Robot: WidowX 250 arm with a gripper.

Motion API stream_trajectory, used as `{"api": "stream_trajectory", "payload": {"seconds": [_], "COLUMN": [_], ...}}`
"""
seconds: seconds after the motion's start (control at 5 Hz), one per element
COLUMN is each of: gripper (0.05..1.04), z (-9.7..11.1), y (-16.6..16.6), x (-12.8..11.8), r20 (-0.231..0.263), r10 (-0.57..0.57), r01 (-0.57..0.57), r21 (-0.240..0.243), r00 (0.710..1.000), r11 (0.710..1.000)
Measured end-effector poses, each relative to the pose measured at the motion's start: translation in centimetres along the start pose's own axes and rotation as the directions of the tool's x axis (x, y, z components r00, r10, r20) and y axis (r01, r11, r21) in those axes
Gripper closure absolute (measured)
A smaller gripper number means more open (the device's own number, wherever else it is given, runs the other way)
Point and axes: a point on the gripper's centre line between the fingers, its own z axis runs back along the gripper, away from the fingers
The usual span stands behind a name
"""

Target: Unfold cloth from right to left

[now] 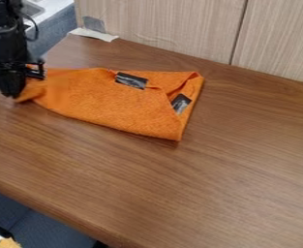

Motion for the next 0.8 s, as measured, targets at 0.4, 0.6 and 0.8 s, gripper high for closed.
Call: {"api": "stream_trajectory", "payload": {"seconds": [0.4,0.6,0.8], "gripper": [0.293,0.082,0.079], "z": [0.1,1.2,2.5], "y": [-0.3,-0.5,-1.4], "x": [-0.2,0.0,0.5], "r20": [-0.020,-0.013,0.003], "r10": [-0.011,-0.027,-0.068], "r01": [0.011,0.027,0.068], "r21": [0.013,0.018,0.020], "r00": [1.000,1.000,0.998], "r11": [1.000,0.999,0.998]}}
